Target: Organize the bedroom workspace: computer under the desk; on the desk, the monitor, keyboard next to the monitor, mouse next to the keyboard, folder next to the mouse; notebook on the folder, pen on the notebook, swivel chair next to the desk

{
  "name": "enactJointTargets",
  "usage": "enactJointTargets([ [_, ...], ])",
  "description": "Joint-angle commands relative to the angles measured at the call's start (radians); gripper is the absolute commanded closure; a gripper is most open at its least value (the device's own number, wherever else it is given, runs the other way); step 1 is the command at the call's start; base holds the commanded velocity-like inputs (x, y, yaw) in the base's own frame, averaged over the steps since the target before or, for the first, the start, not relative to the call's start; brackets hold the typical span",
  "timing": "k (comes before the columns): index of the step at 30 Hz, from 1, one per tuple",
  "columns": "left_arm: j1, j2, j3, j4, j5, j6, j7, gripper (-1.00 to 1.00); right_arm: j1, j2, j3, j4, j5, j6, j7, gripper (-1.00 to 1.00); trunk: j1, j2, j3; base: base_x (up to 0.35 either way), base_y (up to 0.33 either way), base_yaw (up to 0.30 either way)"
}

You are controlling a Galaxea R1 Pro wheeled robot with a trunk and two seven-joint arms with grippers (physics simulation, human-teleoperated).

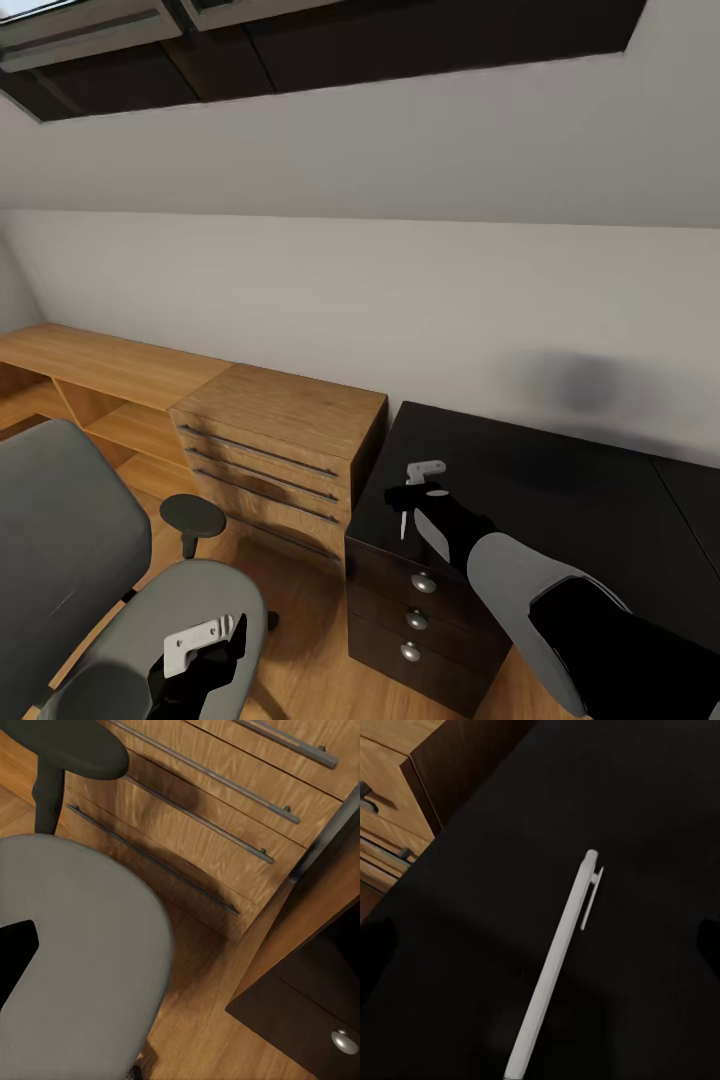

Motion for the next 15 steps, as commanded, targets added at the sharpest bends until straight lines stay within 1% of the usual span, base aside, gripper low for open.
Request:
enactJointTargets([
  [1, 0.0, 0.0, -0.001, -0.002, 0.008, 0.004, 0.006, -1.0, 0.0, 0.0, 0.009, -0.003, -0.009, 0.014, -0.006, -1.0, 0.0, -0.001, -0.001, 0.0, 0.0, 0.002],
  [3, 0.0, 0.0, -0.001, -0.002, 0.008, 0.004, 0.006, -1.0, 0.0, 0.0, 0.008, -0.004, -0.008, 0.019, -0.006, -1.0, 0.0, -0.001, -0.001, 0.0, 0.0, 0.001],
  [15, 0.0, 0.0, -0.001, -0.003, 0.008, 0.003, 0.006, -1.0, -0.001, -0.002, 0.007, -0.003, -0.008, 0.032, -0.007, -1.0, 0.046, -0.085, -0.039, 0.0, 0.0, 0.0],
])
